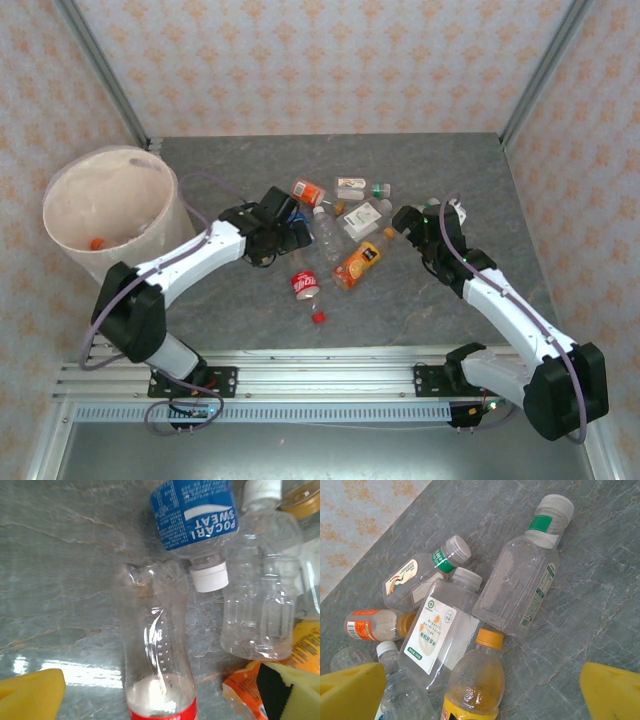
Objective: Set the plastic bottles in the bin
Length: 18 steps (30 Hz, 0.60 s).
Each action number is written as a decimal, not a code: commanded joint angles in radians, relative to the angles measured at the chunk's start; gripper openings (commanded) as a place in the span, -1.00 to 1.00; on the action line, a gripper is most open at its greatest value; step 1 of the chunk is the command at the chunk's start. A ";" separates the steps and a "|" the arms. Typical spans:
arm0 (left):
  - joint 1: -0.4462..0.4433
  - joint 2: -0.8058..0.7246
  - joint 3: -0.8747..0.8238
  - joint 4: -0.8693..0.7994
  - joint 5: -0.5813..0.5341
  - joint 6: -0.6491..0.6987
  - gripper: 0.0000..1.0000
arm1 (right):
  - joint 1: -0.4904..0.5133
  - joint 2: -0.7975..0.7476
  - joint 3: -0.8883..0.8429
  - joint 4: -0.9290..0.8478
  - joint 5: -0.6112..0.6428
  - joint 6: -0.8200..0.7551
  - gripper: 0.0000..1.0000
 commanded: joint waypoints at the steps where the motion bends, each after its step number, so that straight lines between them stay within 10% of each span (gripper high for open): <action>1: -0.003 0.048 -0.016 0.068 0.030 0.005 0.99 | -0.010 -0.019 -0.005 -0.040 0.007 0.003 0.99; 18: -0.003 0.181 -0.140 0.305 0.048 0.028 0.58 | -0.016 -0.009 0.016 -0.054 -0.008 -0.010 0.99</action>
